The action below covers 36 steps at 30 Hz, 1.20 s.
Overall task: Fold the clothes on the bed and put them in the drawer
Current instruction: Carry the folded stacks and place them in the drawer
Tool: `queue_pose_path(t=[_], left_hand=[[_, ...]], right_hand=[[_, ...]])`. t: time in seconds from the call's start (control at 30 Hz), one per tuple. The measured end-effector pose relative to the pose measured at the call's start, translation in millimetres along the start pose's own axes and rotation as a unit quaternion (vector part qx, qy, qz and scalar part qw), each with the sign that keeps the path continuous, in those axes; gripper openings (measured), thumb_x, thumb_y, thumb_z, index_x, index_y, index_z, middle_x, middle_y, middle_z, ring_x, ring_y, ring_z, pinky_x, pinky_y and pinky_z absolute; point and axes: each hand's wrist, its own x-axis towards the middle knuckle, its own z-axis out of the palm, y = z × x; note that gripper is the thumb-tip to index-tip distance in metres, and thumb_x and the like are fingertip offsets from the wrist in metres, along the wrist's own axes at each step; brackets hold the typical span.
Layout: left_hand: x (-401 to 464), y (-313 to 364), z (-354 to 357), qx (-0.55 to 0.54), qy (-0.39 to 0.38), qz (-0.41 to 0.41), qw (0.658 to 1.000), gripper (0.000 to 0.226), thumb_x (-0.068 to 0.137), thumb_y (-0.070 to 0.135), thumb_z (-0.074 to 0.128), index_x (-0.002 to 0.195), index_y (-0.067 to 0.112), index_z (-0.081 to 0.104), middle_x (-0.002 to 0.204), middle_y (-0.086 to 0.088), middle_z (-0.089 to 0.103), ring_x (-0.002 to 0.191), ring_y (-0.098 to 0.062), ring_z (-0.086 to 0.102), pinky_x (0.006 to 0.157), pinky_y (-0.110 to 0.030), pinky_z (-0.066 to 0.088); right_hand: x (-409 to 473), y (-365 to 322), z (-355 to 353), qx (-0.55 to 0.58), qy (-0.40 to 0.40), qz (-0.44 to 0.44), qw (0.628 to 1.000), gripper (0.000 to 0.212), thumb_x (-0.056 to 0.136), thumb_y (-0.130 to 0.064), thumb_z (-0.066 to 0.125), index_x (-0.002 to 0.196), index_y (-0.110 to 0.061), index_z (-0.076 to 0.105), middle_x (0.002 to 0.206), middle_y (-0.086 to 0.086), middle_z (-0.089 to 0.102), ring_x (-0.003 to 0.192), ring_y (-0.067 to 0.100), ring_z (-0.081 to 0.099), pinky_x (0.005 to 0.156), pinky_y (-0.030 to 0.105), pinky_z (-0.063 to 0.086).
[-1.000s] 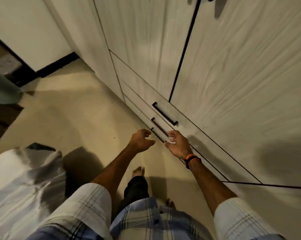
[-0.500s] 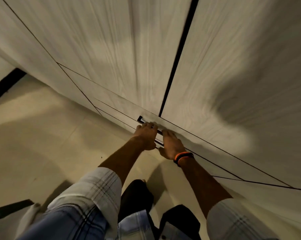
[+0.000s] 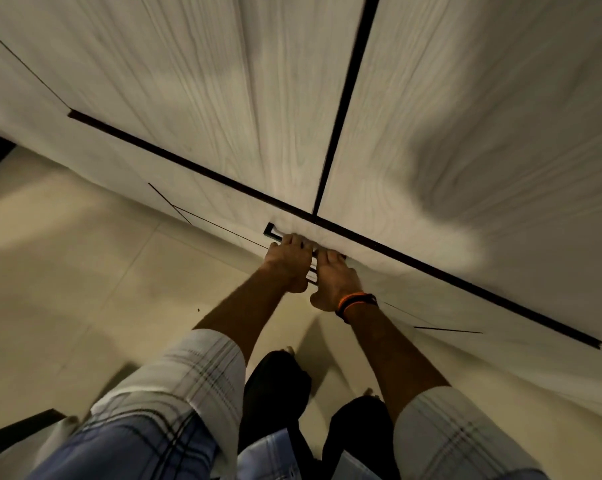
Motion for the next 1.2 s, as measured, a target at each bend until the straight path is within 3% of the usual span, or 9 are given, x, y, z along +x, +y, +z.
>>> queue_pose_path(t=[0.33,0.47,0.6,0.67,0.8,0.87,0.97,1.2], left_hand=[[-46,0,17,-0.003,-0.07,-0.025,0.997,0.084,0.086,0.037,0.069,0.151,0.009,0.024,0.157,-0.018,0.024,0.145,-0.036,0.024,0.117,-0.052,0.026],[-80,14,19,-0.046,-0.058,-0.048,0.996,0.079,0.086,0.034,0.067,0.149,0.007,0.027,0.154,-0.018,0.029,0.143,-0.036,0.027,0.115,-0.051,0.03],[-122,36,12,-0.068,-0.043,-0.032,0.996,0.076,0.087,0.031,0.068,0.147,0.006,0.03,0.151,-0.017,0.034,0.14,-0.036,0.033,0.112,-0.048,0.033],[-137,49,8,-0.063,-0.007,-0.03,0.998,0.062,0.088,0.028,0.067,0.141,0.009,0.04,0.142,-0.015,0.045,0.132,-0.032,0.042,0.107,-0.044,0.039],[-153,75,-3,-0.091,0.136,-0.011,0.986,0.038,0.087,0.016,0.062,0.124,0.015,0.056,0.121,-0.009,0.061,0.115,-0.027,0.054,0.094,-0.037,0.047],[-156,92,-5,-0.102,0.158,0.011,0.982,0.047,0.085,0.014,0.064,0.13,0.016,0.052,0.131,-0.009,0.054,0.124,-0.028,0.047,0.103,-0.039,0.042],[-154,119,-4,-0.083,0.106,0.03,0.99,0.072,0.084,0.019,0.069,0.147,0.017,0.035,0.153,-0.01,0.032,0.142,-0.031,0.027,0.116,-0.044,0.026],[-149,201,12,0.034,-0.001,0.014,0.999,0.096,0.083,0.038,0.07,0.155,0.016,0.01,0.16,-0.018,0.011,0.149,-0.039,0.007,0.12,-0.056,0.013]], right_hand=[[-47,-19,11,-0.019,-0.072,-0.038,0.996,0.089,0.078,-0.025,0.073,0.151,-0.01,0.024,0.152,0.012,0.032,0.139,0.03,0.034,0.11,0.046,0.038],[-91,-30,21,-0.015,-0.021,-0.076,0.997,0.089,0.083,-0.023,0.07,0.154,-0.009,0.018,0.158,0.012,0.024,0.147,0.029,0.022,0.119,0.043,0.024],[-138,-20,14,-0.002,0.025,-0.092,0.995,0.083,0.082,-0.025,0.071,0.151,-0.009,0.026,0.154,0.011,0.031,0.143,0.027,0.029,0.118,0.04,0.026],[-158,-11,8,-0.017,0.041,-0.108,0.993,0.074,0.084,-0.023,0.067,0.147,-0.008,0.032,0.148,0.012,0.039,0.135,0.028,0.038,0.113,0.039,0.032],[-185,15,-1,-0.023,0.076,-0.134,0.988,0.061,0.084,-0.013,0.063,0.141,-0.004,0.043,0.137,0.014,0.051,0.123,0.031,0.049,0.101,0.039,0.041],[-196,34,0,-0.007,0.116,-0.145,0.983,0.051,0.08,-0.006,0.064,0.13,0.0,0.054,0.124,0.018,0.059,0.112,0.035,0.056,0.092,0.042,0.047],[-207,66,1,0.01,0.17,-0.112,0.979,0.045,0.076,-0.004,0.066,0.121,0.0,0.059,0.114,0.018,0.059,0.102,0.035,0.058,0.084,0.043,0.049],[-239,147,-1,-0.049,0.052,-0.048,0.996,0.073,0.086,-0.018,0.062,0.149,-0.01,0.027,0.142,0.013,0.043,0.127,0.03,0.044,0.105,0.043,0.038]])
